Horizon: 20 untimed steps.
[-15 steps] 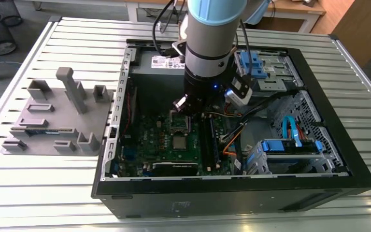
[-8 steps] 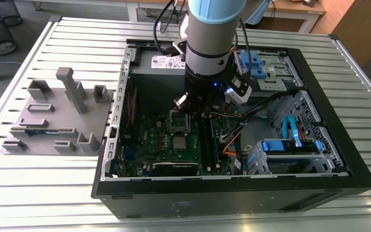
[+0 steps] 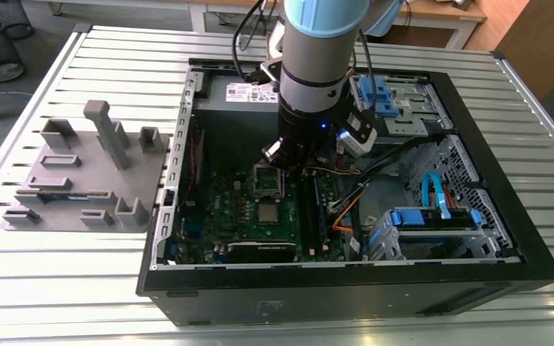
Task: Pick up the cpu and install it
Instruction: 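Close the cpu cover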
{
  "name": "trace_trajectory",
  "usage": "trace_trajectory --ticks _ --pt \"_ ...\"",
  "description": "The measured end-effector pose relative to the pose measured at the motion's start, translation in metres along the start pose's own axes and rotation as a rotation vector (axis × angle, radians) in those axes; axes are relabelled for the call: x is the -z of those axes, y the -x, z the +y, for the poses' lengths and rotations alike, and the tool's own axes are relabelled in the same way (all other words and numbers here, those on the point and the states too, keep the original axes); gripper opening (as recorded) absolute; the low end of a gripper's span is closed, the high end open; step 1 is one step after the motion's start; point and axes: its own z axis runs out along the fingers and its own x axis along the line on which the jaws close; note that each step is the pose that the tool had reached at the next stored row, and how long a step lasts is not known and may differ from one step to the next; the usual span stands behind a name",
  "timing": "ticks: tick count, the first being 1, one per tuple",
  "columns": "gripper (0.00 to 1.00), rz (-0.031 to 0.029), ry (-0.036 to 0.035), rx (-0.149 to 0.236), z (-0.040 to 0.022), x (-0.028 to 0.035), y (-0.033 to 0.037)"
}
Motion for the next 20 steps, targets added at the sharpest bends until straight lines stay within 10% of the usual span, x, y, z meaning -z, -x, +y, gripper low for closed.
trace_trajectory --ticks 20 --pt "0.11 -0.0009 0.0015 0.0 0.0052 -0.0081 0.0027"
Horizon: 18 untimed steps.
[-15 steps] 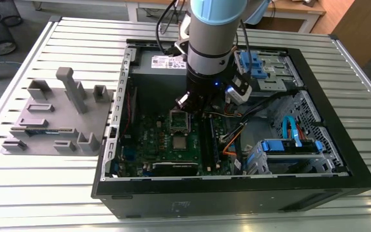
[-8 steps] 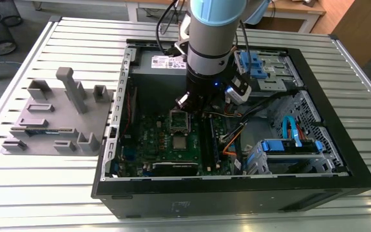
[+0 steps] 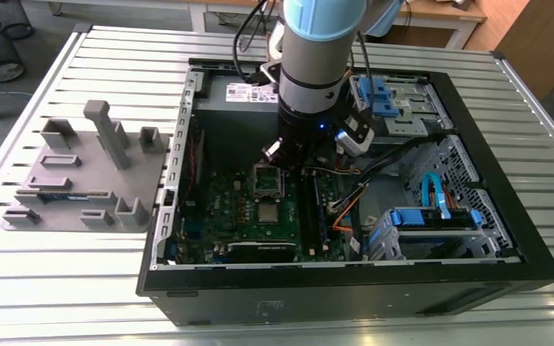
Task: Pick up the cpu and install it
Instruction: 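Close the cpu cover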
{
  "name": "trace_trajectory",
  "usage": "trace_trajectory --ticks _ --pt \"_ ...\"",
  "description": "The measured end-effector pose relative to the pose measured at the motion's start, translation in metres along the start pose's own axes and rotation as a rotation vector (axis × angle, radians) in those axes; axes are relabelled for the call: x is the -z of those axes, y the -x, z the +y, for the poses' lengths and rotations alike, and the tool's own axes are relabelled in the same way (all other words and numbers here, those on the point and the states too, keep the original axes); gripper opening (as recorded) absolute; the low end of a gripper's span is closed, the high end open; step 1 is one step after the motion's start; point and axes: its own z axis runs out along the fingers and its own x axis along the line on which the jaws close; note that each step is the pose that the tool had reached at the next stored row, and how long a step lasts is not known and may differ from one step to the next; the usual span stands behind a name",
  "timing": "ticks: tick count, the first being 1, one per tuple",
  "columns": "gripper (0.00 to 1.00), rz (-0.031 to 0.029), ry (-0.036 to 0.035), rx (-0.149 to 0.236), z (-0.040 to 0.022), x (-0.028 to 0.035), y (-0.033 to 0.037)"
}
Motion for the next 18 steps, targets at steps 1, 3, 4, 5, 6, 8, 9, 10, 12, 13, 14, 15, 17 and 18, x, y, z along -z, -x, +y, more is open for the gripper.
trace_trajectory --ticks 1,3,4,5,6,8,9,10,12,13,14,15,17,18 --pt "0.11 0.0 0.0 0.0 0.0002 -0.0002 -0.0002" --pt "0.11 -0.0002 0.0005 0.0 0.0008 -0.0006 -0.001" --pt "0.11 -0.0004 0.0006 0.0 0.0011 -0.0007 -0.0015" --pt "0.11 -0.0005 0.001 0.0 0.0015 -0.0007 -0.002" --pt "0.11 -0.0009 0.0014 0.0 0.0018 -0.0008 -0.0025" --pt "0.11 -0.0009 0.0014 0.0 0.0021 -0.0007 -0.0032" --pt "0.11 -0.0009 0.0014 0.0 0.0023 -0.0007 -0.0034" --pt "0.11 -0.0011 0.0017 0.0 0.0024 -0.0007 -0.0037" --pt "0.11 -0.0013 0.0021 0.0 0.0024 -0.0006 -0.0038" --pt "0.11 -0.0012 0.002 0.0 0.0025 -0.0001 -0.0038" --pt "0.11 -0.0012 0.0021 0.0 0.0024 0.0005 -0.0038" --pt "0.11 -0.0012 0.0022 0.0 0.0025 0.0012 -0.0038" --pt "0.11 -0.0015 0.0025 0.0 0.0025 0.0028 -0.0038" --pt "0.11 -0.0015 0.0026 0.0 0.0024 0.0037 -0.0038"
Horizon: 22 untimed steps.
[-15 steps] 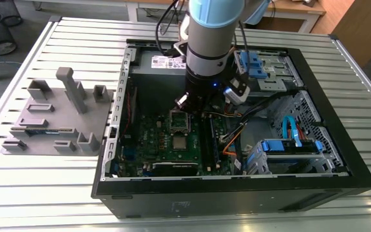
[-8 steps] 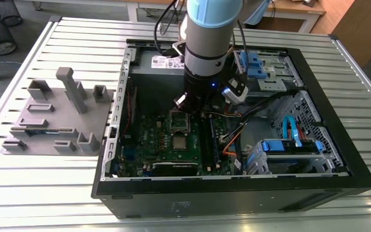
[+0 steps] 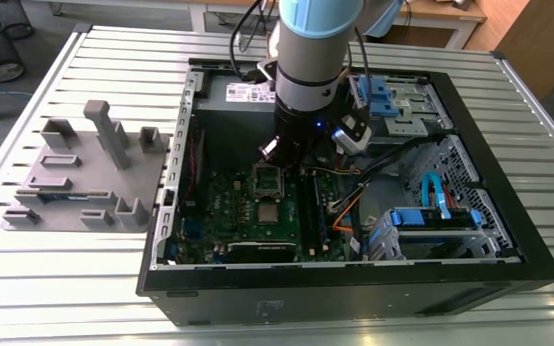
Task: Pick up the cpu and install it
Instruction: 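Close the cpu cover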
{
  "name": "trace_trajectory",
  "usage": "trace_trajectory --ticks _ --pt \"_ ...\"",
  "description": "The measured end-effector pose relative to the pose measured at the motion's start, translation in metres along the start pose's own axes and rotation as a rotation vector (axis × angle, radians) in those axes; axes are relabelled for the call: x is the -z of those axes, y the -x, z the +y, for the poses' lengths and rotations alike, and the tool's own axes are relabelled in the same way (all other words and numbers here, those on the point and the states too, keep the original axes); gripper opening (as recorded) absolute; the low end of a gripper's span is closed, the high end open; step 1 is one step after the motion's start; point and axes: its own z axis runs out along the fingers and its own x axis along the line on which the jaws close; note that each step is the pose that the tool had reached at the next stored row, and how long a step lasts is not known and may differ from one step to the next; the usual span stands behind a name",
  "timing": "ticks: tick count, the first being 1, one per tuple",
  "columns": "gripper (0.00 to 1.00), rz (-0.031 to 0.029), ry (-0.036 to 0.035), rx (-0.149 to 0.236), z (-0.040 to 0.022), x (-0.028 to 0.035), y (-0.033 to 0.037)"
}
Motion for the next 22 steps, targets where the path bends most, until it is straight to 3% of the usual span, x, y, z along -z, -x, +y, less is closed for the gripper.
trace_trajectory --ticks 7,14,22 --pt "0.11 -0.0002 0.0002 0.001 -0.0002 0.0009 0.0" --pt "0.11 0.0018 0.0039 0.065 -0.0002 0.0009 0.0001" --pt "0.11 0.0025 0.0053 0.088 -0.0002 0.0009 0.0001"
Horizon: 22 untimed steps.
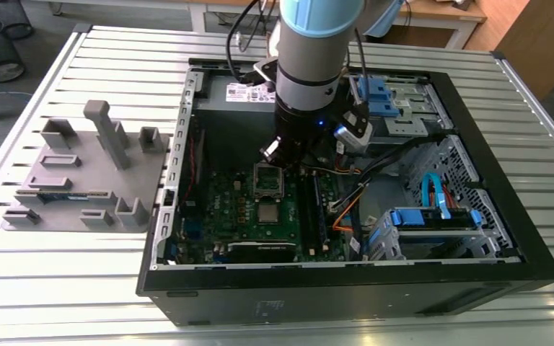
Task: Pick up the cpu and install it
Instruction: 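Close the cpu cover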
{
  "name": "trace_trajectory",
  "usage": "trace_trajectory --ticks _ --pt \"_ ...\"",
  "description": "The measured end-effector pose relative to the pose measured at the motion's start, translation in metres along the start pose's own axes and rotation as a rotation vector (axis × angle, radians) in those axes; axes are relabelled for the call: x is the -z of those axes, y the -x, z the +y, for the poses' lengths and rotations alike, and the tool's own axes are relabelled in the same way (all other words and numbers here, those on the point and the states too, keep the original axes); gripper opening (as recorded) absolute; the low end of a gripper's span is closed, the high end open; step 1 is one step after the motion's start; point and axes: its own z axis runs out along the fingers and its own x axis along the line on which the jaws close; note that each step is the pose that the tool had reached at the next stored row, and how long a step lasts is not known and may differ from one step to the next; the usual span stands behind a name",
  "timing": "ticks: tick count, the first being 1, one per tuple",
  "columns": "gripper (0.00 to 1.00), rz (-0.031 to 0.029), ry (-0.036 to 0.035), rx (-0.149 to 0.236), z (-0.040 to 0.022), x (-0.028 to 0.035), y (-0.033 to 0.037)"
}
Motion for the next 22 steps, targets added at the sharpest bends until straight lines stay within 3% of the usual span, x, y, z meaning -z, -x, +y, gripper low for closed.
trace_trajectory --ticks 15,22 --pt "0.11 0.0021 0.0049 0.081 -0.0001 0.0071 0.0002" --pt "0.11 0.0026 0.0049 0.084 0.0 0.0094 0.0002"
